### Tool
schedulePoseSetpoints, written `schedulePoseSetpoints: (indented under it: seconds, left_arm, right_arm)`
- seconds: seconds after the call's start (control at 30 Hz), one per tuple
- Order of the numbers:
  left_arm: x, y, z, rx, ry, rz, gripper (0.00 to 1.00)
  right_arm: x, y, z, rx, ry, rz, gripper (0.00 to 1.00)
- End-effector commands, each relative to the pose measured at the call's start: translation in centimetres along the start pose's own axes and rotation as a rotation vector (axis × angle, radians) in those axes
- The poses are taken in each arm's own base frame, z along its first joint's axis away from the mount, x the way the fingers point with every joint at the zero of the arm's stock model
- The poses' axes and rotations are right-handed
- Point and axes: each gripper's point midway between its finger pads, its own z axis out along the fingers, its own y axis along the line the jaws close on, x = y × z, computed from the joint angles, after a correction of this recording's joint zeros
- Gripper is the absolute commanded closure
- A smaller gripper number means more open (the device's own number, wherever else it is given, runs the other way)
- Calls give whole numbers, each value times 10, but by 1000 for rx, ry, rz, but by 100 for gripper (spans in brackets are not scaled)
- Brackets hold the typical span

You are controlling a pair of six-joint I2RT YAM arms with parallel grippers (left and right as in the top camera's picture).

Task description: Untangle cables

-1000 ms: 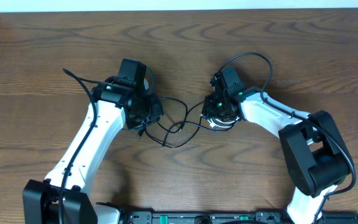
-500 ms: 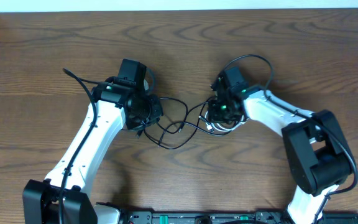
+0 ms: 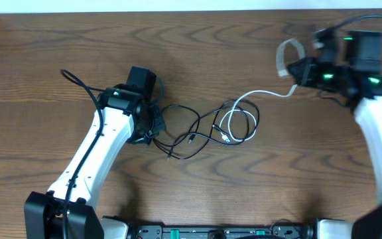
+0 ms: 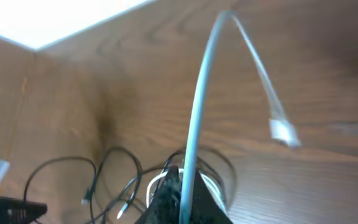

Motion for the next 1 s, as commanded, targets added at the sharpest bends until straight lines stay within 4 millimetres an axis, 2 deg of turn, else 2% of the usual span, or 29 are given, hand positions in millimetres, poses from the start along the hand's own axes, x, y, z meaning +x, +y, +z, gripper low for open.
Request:
schedulePoseSetpoints:
  seconds: [0.0,0.03,0.13,0.2,0.23,0.27,0.3,0.33,0.4,0.53,0.63,0.73,0.87,0.97]
  left_arm:
    - [-15,20,-5,-104,-72,-54,92]
    - [-17,29,-5,-125,-74,-77,93]
    - [-24,49,-7,-179,-88,-120,92]
    - [-30,69,-9,-222,-97,-170,92]
    - [-32,78,-10,-233,-98,-197,92]
    - [-38,95,-11,-246,-99,-259,92]
    - [-41,105,-12,-251,-101,-312,92]
    - [-44,124,-13,-259,-103,-414,92]
    - [-46,144,-14,-266,-107,-542,92]
    - [-42,172,-15,-247,-85,-793,92]
    - [-42,180,-15,-204,-66,-904,92]
    - [-41,183,-15,-190,-61,-946,93]
    - [-41,168,-12,-119,-22,-943,93]
    - [-41,148,-11,-44,19,-911,92]
  right_arm:
    - [-22,-32,-40,56,-110,54,99]
    - [-33,-66,-65,152,-183,153,99]
    - [-39,-118,-100,281,-277,314,99]
    - [-34,-156,-127,376,-329,441,99]
    - [-31,-169,-137,406,-345,481,99]
    - [-19,-199,-161,483,-375,574,99]
    - [-13,-212,-171,519,-386,616,99]
    - [5,-235,-191,604,-402,718,99]
    - [26,-258,-214,697,-418,832,99]
    - [61,-284,-251,834,-464,1015,99]
    - [71,-293,-266,868,-500,1078,99]
    - [76,-296,-274,888,-526,1124,99]
    - [66,-293,-266,844,-533,1101,99]
    - [35,-278,-244,727,-496,904,99]
